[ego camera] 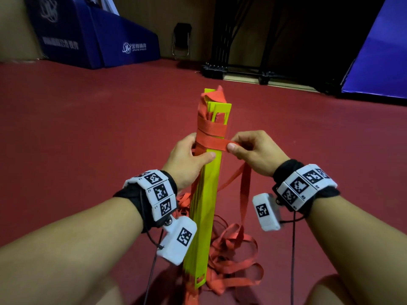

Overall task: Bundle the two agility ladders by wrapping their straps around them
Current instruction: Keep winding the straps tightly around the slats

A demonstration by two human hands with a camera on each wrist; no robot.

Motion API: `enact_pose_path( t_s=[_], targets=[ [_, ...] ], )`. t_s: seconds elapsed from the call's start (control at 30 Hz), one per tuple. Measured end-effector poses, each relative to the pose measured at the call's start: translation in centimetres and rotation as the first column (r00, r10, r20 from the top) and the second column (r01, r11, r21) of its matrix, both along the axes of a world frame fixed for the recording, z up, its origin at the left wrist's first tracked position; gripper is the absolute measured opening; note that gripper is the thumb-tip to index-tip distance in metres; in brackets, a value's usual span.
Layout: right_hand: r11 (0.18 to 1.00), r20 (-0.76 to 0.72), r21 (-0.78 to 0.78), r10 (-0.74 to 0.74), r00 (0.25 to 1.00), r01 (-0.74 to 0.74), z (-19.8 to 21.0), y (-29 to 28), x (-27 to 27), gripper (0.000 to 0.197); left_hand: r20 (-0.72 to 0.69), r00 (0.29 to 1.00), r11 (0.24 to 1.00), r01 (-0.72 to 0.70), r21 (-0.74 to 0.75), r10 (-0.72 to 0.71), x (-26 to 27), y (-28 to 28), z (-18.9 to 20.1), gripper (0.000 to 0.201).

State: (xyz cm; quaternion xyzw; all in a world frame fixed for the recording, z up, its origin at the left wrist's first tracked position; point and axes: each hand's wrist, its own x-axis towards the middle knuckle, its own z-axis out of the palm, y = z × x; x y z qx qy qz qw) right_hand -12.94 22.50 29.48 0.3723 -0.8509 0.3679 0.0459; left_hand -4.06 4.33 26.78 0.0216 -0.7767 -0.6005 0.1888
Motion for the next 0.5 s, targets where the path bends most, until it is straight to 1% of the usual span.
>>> enact_pose_path(
  t_s=[0.07,0.17,0.23,0.3,0.37,0.5],
  targets=[
    [1.0,0.005,0.004,0.001,1.0,-0.001,-0.2,-0.1,-0.1,0.021,-0.006,1.0,0.998,0.024,0.05,-0.024,-0.1,-0.1,0.1,0.028],
    [0.997,0.053,-0.065,0.035,0.998,-0.032,-0.5,-0.4,-0.1,0.016,-0.014,0.999,0.986,0.037,0.161,-0.035,-0.6,-0.2,0.0,0.039],
    [0.987,0.077,-0.121,0.116,0.99,-0.107,-0.4,-0.7,0.2,0.017,-0.01,0.997,0.961,0.079,0.263,-0.08,-0.6,-0.1,0.1,0.043],
    [0.959,0.105,-0.196,0.228,0.968,-0.205,-0.3,-1.1,0.8,0.023,-0.014,0.995,0.937,0.102,0.333,-0.103,-0.6,-0.1,0.1,0.041],
    [0.935,0.126,-0.255,0.284,0.951,-0.245,-0.2,-1.3,1.0,0.025,-0.025,0.993,0.923,0.115,0.368,-0.114,-0.5,-0.1,0.1,0.038],
    [0.921,0.132,-0.328,0.264,0.955,-0.209,-0.4,-1.5,0.9,0.019,-0.084,0.993,0.921,0.113,0.373,-0.087,-0.3,0.3,-0.2,0.038]
  ],
)
